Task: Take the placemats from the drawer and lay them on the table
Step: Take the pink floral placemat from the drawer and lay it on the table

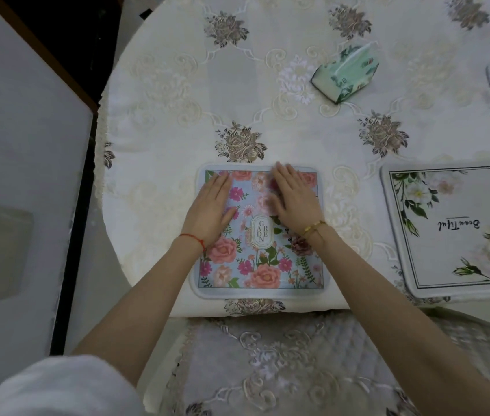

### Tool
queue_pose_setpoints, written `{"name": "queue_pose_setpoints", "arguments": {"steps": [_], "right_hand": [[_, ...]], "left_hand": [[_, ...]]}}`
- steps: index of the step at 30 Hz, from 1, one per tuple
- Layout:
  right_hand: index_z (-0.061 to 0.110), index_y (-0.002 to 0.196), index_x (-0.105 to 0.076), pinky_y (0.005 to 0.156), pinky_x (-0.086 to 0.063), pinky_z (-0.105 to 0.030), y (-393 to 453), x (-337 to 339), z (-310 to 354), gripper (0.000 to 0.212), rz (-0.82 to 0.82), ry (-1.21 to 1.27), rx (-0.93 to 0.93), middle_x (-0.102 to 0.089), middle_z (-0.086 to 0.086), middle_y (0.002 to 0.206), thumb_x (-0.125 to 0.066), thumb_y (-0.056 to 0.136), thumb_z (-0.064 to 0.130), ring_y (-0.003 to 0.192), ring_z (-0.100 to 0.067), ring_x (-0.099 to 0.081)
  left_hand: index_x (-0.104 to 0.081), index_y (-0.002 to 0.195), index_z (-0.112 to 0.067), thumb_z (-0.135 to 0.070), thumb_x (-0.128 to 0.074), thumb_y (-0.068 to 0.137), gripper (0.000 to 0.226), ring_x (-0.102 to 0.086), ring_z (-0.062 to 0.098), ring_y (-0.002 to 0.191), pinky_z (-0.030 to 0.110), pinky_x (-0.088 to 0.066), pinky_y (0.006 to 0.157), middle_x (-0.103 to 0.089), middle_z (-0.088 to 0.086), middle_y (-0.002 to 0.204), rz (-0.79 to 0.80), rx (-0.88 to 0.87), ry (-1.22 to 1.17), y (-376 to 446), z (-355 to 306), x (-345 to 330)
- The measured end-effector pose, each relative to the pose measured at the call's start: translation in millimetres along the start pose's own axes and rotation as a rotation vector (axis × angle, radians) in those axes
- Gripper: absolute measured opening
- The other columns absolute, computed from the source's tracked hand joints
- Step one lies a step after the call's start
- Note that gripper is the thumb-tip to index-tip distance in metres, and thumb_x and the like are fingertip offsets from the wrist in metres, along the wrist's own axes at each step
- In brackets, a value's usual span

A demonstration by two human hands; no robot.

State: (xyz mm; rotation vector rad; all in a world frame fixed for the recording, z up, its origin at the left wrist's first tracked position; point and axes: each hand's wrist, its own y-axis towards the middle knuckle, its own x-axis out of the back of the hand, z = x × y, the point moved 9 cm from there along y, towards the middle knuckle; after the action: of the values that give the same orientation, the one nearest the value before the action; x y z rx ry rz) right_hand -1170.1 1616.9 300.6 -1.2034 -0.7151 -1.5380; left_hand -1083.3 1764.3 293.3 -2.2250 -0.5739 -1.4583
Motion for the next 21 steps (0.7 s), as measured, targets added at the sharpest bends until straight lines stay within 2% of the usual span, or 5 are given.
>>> {"name": "queue_pose_setpoints", "arguments": {"steps": [2,4,7,14,21], "right_hand": [[0.012,0.151,-0.014,0.120,-0.007,-0.042,21.1,-10.3,19.7,0.061,0.066,-0.024,0.061,-0.010,-0.005,0.159,-0.021,0.098,0.041,0.147,-0.022,-0.003],[0.012,0.151,-0.013,0.119,-0.009,-0.043,32.2,-21.5,25.5,0.058,0.117,-0.047,0.086,-0.009,-0.005,0.159,-0.028,0.100,0.035,0.147,-0.023,-0.002],[0.015,0.151,-0.010,0.120,-0.008,-0.041,26.9,-21.9,11.8,0.059,0.111,-0.043,0.082,-0.008,-0.001,0.160,-0.030,0.100,0.037,0.147,-0.019,-0.003],[0.016,0.152,-0.009,0.120,-0.001,-0.034,-21.7,-4.5,-58.2,0.066,0.046,-0.029,-0.086,-0.007,0.000,0.159,-0.030,0.099,0.050,0.146,-0.015,-0.002],[0.010,0.151,-0.006,0.120,-0.001,-0.036,-70.8,-13.4,-53.3,0.067,0.013,-0.028,-0.190,-0.009,-0.007,0.159,-0.022,0.097,0.046,0.147,-0.019,-0.003]], "left_hand": [[-0.013,0.151,-0.010,-0.036,-0.041,0.099,0.064,-0.004,0.022,0.148,0.034,-0.005,0.121,-0.011,0.007,0.160,0.040,-0.005,0.018,21.4,-5.7,-2.4],[-0.013,0.151,-0.011,-0.039,-0.037,0.100,0.063,-0.002,0.021,0.148,0.037,-0.007,0.121,-0.008,0.005,0.160,0.060,-0.005,0.036,31.8,-8.4,-5.2],[-0.010,0.152,-0.012,-0.046,-0.032,0.099,0.066,-0.001,0.019,0.148,0.037,-0.008,0.121,-0.006,0.004,0.161,0.068,0.003,0.046,31.1,0.2,-8.0],[-0.007,0.152,-0.012,-0.052,-0.031,0.097,0.072,-0.003,0.017,0.148,0.036,-0.006,0.121,-0.006,0.004,0.161,0.039,0.092,0.013,-4.5,35.1,-4.2],[-0.004,0.152,-0.010,-0.043,-0.031,0.100,0.067,0.001,0.018,0.148,0.033,-0.001,0.120,-0.003,0.006,0.161,0.019,0.155,0.055,-51.0,32.4,-12.3]]}}
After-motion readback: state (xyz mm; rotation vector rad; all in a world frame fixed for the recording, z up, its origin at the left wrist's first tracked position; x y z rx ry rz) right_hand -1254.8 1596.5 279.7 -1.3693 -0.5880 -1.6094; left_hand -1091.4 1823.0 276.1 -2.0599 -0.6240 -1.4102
